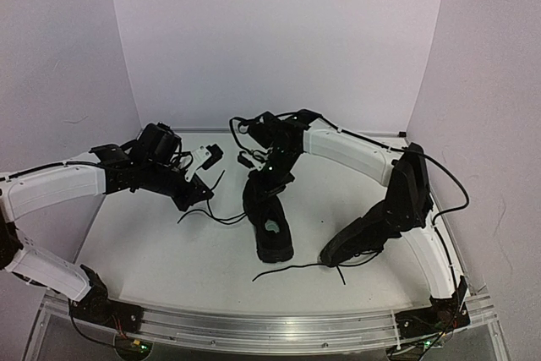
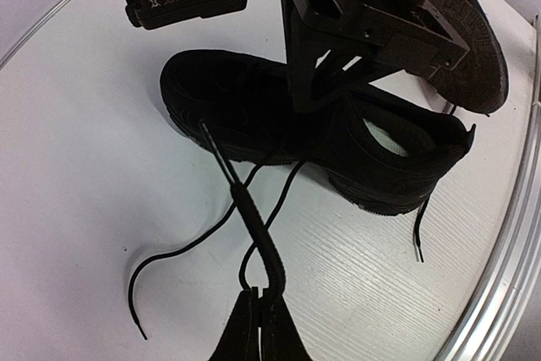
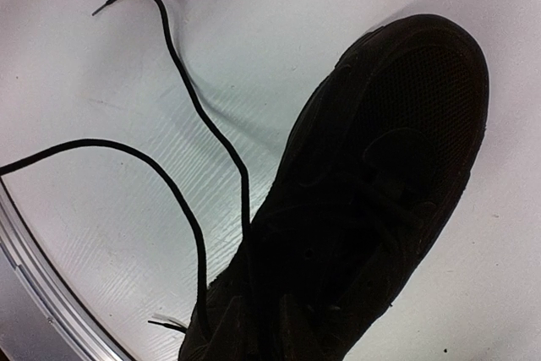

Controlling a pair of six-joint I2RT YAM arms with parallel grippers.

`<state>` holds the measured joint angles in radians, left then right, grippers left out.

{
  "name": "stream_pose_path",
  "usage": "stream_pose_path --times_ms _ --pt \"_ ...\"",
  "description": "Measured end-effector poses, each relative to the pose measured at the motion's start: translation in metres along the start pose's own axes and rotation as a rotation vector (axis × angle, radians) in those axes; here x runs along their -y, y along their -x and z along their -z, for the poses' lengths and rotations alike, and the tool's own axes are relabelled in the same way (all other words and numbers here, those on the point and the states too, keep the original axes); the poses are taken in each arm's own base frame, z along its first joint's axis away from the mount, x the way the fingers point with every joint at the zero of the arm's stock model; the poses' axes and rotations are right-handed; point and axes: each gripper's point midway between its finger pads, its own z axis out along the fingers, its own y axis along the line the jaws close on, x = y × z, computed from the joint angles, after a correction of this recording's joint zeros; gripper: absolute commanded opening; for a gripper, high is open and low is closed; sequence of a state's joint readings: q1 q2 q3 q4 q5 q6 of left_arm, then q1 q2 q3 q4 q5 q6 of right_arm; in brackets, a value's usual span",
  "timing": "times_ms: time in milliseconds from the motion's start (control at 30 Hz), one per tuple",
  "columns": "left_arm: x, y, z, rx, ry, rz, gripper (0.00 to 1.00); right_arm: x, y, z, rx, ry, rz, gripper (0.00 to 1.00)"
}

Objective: Tie the shoes

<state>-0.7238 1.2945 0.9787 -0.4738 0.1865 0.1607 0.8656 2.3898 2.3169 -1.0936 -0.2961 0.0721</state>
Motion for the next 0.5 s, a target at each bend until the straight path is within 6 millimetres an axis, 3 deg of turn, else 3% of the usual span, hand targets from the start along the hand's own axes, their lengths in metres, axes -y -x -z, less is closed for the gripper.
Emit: stream_pose_path --times_ms 300,500 --pt "-0.004 -0.011 -0.021 -0.052 -0.002 -0.017 0.00 0.006 0.000 0.001 0.004 -0.037 -0.001 0.00" --pt "-0.012 -0.010 -0.043 -0.050 0.019 -0.063 0.00 0.003 0.007 0.022 0.045 -0.036 0.002 0.00"
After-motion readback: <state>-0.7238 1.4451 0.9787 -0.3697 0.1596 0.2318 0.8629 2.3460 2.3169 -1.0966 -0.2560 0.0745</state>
